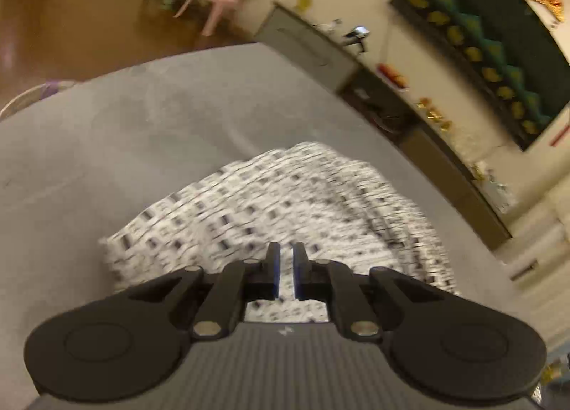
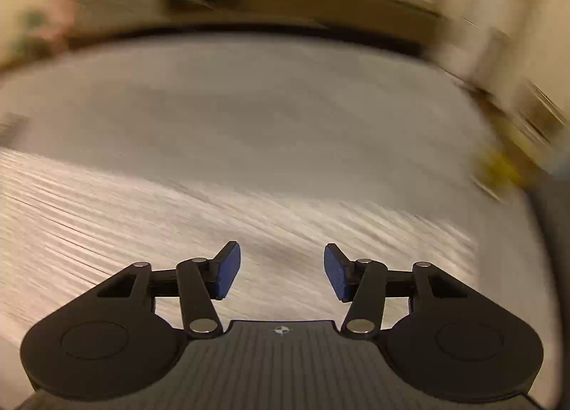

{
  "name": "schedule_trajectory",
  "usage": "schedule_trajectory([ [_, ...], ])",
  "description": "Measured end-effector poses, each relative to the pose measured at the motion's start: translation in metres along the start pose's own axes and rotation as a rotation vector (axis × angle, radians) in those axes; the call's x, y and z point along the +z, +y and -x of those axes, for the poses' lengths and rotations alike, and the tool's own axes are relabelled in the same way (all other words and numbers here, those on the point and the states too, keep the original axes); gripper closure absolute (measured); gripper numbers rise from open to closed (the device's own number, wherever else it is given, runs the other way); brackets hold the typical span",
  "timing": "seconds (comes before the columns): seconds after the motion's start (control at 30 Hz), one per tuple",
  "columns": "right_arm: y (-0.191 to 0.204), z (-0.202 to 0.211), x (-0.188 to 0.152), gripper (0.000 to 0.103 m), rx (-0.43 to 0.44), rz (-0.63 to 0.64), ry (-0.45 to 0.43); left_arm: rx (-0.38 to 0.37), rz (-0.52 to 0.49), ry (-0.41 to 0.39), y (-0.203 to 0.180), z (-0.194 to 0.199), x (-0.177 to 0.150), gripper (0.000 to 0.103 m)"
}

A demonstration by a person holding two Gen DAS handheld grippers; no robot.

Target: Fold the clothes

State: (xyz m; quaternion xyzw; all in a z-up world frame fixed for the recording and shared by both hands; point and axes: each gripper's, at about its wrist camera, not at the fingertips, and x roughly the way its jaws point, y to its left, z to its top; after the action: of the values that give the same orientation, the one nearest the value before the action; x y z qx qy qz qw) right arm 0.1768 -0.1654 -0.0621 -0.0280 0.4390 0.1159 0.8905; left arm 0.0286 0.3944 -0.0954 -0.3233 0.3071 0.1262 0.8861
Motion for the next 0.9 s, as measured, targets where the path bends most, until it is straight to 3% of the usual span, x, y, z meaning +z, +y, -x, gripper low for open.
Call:
schedule_trajectory([
  [0.1, 0.1, -0.023, 0.05, 0.036, 0.259, 0.045, -0.02, -0.01, 0.037, 0.029, 0.009, -0.009, 0.004, 0.095],
  [0.2, 0.191, -0.079, 0.097, 0.026, 0.438, 0.026, 0.012, -0.019, 0.073, 0.058, 0.02, -0.018, 0.004, 0.095],
  [0.3, 0.269, -0.143, 0.132, 0.023, 0.505, -0.018, 0.059, -0.028, 0.115, 0.072, 0.029, -0.027, 0.005, 0.095],
  [0.43, 0.329, -0.215, 0.149, 0.024, 0.53, -0.099, 0.152, -0.049, 0.174, 0.073, 0.038, -0.035, 0.012, 0.095],
  [0.47, 0.339, -0.227, 0.15, 0.027, 0.521, -0.1, 0.17, -0.059, 0.183, 0.07, 0.039, -0.037, 0.014, 0.095],
  [0.5, 0.35, -0.233, 0.149, 0.043, 0.51, -0.08, 0.182, -0.073, 0.19, 0.062, 0.04, -0.036, 0.015, 0.094],
  [0.53, 0.361, -0.234, 0.147, 0.074, 0.5, -0.048, 0.189, -0.09, 0.196, 0.05, 0.042, -0.034, 0.017, 0.092],
  [0.57, 0.372, -0.236, 0.145, 0.085, 0.489, -0.017, 0.196, -0.106, 0.2, 0.034, 0.043, -0.031, 0.019, 0.09],
  [0.63, 0.391, -0.212, 0.142, 0.096, 0.507, 0.077, 0.112, -0.124, 0.215, -0.012, 0.046, -0.021, 0.022, 0.089],
  [0.73, 0.425, -0.133, 0.114, 0.096, 0.708, 0.227, -0.043, -0.143, 0.254, -0.081, 0.056, -0.007, 0.027, 0.083],
  [0.8, 0.456, -0.088, 0.072, 0.096, 0.783, 0.423, -0.115, -0.152, 0.294, -0.116, 0.066, 0.001, 0.029, 0.074],
  [0.83, 0.472, -0.074, 0.049, 0.096, 0.794, 0.53, -0.135, -0.161, 0.309, -0.122, 0.07, 0.003, 0.029, 0.069],
  [0.9, 0.502, -0.068, 0.002, 0.096, 0.713, 0.741, -0.166, -0.187, 0.313, -0.096, 0.073, 0.002, 0.028, 0.057],
])
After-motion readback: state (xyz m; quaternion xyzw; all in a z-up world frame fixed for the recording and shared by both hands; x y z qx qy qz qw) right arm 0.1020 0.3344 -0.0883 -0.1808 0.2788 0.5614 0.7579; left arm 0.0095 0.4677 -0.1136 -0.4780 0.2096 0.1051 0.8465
